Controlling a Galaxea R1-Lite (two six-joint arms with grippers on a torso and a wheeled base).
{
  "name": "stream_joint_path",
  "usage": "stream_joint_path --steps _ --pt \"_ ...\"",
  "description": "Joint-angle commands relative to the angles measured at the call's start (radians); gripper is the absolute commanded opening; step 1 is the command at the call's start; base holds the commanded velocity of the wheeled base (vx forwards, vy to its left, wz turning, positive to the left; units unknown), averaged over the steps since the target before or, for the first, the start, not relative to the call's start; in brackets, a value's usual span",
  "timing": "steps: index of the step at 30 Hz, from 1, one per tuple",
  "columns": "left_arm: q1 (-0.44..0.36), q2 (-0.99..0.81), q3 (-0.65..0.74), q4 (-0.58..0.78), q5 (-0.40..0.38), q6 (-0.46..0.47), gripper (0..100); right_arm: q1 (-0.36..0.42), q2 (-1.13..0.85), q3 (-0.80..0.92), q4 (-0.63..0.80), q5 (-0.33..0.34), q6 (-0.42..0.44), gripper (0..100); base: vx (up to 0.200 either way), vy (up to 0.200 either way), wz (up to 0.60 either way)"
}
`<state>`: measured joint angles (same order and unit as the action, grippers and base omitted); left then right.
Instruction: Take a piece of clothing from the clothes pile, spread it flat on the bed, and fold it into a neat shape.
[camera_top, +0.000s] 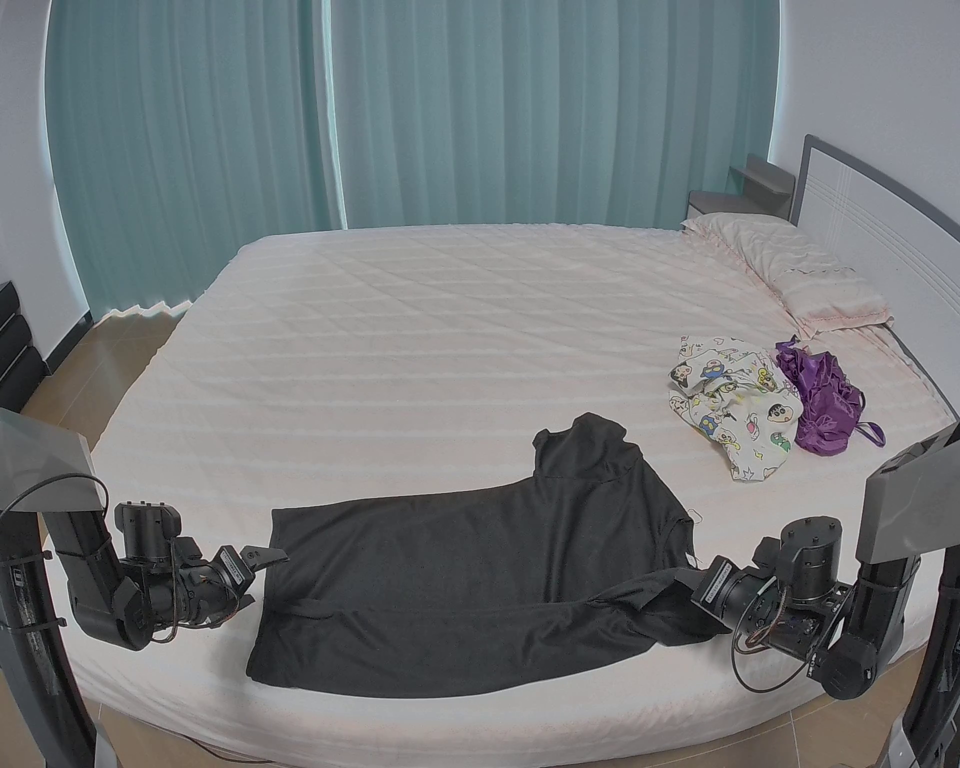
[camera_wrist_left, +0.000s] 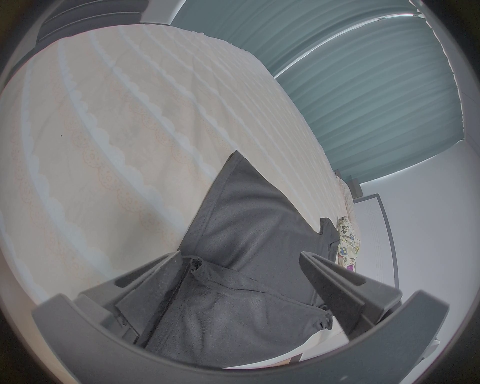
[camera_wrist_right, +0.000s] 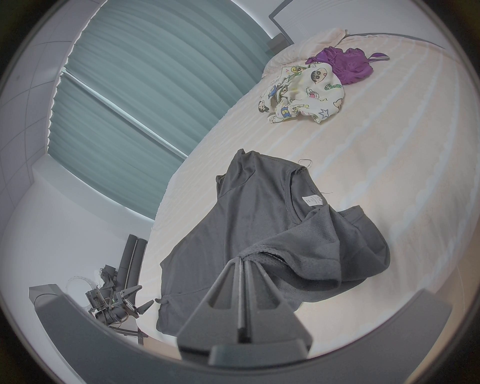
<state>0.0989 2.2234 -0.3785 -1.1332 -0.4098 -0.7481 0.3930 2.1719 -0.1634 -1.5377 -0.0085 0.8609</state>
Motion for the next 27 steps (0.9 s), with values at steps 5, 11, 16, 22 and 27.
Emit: stream_joint_path --steps 5,11,16,22,27 --pt "0.001 0.001 0.000 0.000 0.000 0.000 100 -0.002 -0.029 0.013 0.022 0.001 -0.034 0 0.000 0.000 0.00" --pt "0.001 0.001 0.000 0.000 0.000 0.001 100 0.007 0.009 0.085 0.030 0.001 -0.086 0 0.000 0.000 0.00" --pt "0.001 0.001 0.000 0.000 0.000 0.001 100 0.006 0.077 0.105 0.024 0.001 -0.088 0 0.000 0.000 0.00" --pt "0.001 0.001 0.000 0.000 0.000 0.000 100 0.015 0.154 0.125 -0.010 0.001 -0.095 100 0.000 0.000 0.00" --pt "0.001 0.001 0.000 0.000 0.000 0.000 100 -0.009 0.151 0.114 -0.013 -0.001 -0.098 100 0.000 0.000 0.00"
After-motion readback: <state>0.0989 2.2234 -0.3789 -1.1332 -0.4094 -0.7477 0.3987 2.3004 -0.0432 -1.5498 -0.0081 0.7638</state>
